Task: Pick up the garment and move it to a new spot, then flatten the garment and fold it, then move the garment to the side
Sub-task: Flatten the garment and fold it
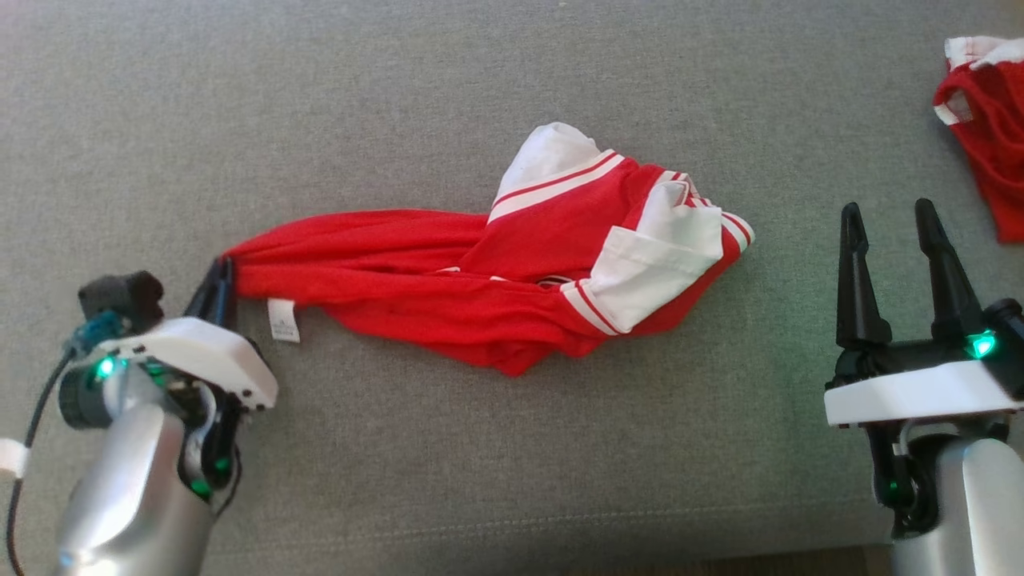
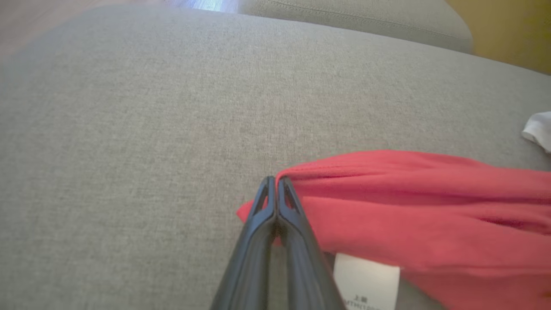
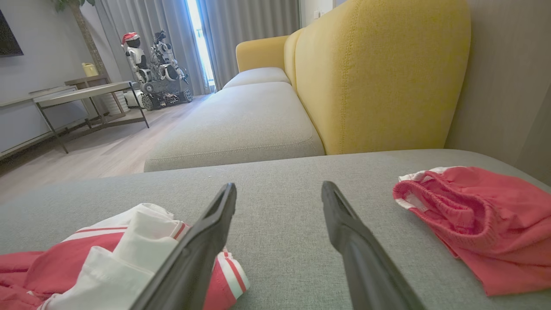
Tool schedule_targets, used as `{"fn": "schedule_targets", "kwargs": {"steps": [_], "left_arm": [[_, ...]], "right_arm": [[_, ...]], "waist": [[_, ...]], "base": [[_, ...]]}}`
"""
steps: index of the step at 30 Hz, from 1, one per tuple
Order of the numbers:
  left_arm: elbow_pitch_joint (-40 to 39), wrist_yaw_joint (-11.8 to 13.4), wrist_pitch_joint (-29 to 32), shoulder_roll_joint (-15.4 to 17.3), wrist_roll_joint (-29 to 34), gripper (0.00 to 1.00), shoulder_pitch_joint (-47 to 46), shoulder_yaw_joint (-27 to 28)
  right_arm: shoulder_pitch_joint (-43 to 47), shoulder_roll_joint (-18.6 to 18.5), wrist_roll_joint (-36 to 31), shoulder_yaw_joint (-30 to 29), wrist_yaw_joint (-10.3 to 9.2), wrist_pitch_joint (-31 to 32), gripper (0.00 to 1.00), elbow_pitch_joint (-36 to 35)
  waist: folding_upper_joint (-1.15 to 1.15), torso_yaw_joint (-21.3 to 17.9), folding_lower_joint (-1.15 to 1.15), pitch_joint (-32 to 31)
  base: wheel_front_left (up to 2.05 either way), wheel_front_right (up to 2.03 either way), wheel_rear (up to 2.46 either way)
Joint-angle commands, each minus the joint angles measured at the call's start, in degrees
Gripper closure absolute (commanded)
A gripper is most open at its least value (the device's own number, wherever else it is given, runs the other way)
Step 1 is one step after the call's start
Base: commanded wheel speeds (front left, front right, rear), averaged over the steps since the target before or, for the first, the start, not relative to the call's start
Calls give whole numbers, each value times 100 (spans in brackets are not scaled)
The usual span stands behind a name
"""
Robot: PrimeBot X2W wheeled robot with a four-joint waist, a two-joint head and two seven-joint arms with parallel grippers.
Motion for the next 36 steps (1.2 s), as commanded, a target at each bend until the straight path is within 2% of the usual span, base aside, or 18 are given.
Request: {"fn": "schedule_targets", "kwargs": {"steps": [1,2,5,8,13,24,36], "left_arm": [[-241,-11,-2,124,-55,61,-85,185],[-279,-16,-7,95,-69,0,-39,167],[-451,4,-233,32,-55,0,77,155],[-713,103,-663,-10,93,0,196,148],[-1254,270,-972,-138,300,0,464,201],[-2176,456,-1034,-71,820,0,1210,324],[-2413,504,-999,0,899,0,1838,229]], "right_arm": [[-110,-19,55,107,20,38,0,-206],[-114,-19,61,107,20,43,0,-200],[-114,-19,65,119,20,53,0,-174],[-91,-19,39,164,20,57,0,-141],[2,-19,-19,238,20,71,0,-86],[235,-19,-129,354,20,182,0,-26],[517,-19,-172,347,20,292,0,16]], "waist": [[0,14,0,-13],[0,18,0,-25],[0,25,0,-87],[0,35,0,-199],[0,78,0,-456],[0,106,0,-869],[0,95,0,-1182]], "base": [[0,0,0],[0,0,0],[0,0,0],[0,0,0],[0,0,0],[0,0,0],[0,0,0]]}}
